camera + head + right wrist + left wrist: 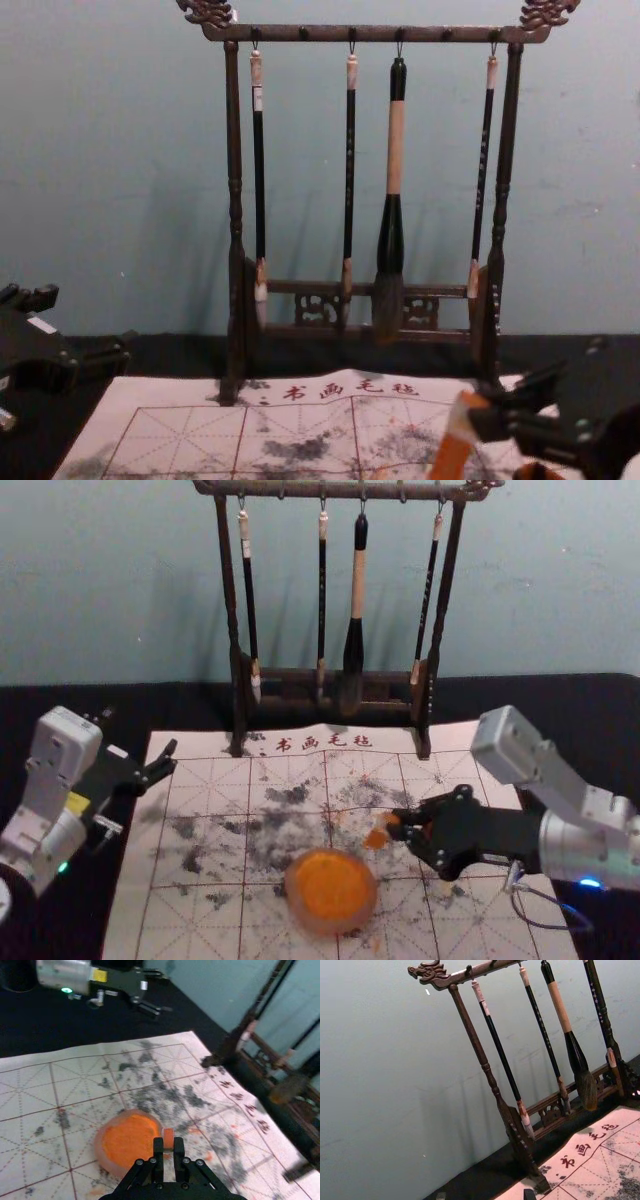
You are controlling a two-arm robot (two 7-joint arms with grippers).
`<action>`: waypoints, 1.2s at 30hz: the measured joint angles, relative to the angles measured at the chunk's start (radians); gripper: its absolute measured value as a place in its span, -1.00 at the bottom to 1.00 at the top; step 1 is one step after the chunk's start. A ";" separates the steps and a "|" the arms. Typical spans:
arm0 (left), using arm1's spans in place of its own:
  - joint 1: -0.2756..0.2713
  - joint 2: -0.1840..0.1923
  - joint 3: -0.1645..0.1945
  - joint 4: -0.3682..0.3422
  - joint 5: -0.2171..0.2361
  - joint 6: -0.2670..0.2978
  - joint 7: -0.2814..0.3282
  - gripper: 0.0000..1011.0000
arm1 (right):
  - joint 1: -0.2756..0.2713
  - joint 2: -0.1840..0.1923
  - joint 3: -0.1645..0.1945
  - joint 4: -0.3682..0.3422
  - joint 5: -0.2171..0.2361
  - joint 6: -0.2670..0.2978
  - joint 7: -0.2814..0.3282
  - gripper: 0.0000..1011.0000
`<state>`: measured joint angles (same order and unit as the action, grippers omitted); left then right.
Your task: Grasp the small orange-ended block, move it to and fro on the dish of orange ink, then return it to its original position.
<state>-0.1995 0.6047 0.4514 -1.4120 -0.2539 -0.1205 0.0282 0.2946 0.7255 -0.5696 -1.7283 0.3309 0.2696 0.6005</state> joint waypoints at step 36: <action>0.000 0.000 0.000 0.000 0.000 0.000 0.000 0.98 | -0.142 0.052 0.162 -0.048 0.014 0.093 -0.097 -0.84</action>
<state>-0.1995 0.6047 0.4514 -1.4120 -0.2539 -0.1205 0.0283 0.1522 0.7777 -0.4071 -1.7758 0.3449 0.3622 0.5032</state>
